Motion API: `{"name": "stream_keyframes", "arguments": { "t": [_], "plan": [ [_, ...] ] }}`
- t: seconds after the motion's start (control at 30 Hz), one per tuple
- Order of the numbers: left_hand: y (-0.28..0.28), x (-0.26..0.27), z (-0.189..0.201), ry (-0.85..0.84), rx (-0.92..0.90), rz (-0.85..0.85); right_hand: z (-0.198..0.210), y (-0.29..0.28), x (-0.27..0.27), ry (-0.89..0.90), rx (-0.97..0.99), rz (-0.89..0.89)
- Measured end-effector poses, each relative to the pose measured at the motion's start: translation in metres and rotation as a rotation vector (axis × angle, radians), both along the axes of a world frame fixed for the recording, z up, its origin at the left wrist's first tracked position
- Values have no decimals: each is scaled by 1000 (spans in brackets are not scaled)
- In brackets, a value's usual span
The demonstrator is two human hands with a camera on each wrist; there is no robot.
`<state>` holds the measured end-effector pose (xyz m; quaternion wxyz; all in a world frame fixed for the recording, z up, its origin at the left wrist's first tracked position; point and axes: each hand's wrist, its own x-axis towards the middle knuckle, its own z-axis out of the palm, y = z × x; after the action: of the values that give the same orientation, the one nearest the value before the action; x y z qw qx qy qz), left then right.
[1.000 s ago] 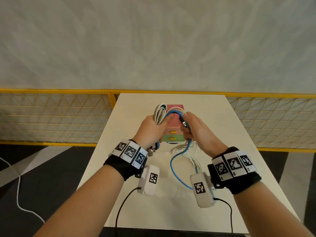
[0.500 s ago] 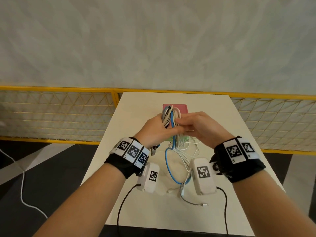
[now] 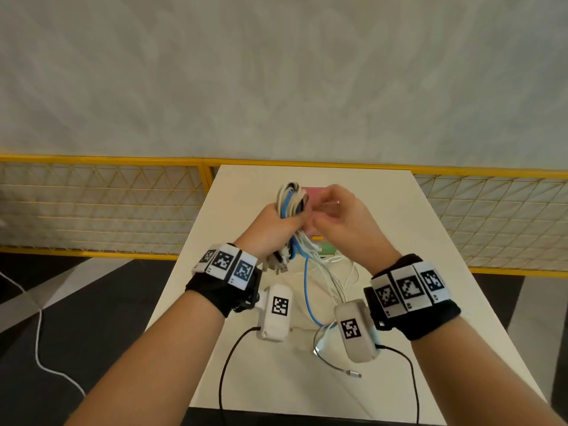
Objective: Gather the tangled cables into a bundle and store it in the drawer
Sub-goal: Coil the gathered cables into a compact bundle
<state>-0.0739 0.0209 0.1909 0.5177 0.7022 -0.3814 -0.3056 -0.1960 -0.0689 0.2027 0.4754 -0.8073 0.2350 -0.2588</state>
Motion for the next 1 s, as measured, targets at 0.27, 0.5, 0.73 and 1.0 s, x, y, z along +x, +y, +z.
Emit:
{"name": "stream_keyframes", "arguments": {
  "t": [0.27,0.5,0.73,1.0],
  "plan": [
    [-15,-9,30,175,-435,212,-41,6,20,54,-149,210],
    [-6,7,32,328,-572,139,-48,-19,18,264,-254,285],
    [-2,9,40,234,-521,138,-14,-14,30,201,-135,357],
    [9,15,54,338,-589,-85,-49,-15,30,313,-63,277]
  ]
}}
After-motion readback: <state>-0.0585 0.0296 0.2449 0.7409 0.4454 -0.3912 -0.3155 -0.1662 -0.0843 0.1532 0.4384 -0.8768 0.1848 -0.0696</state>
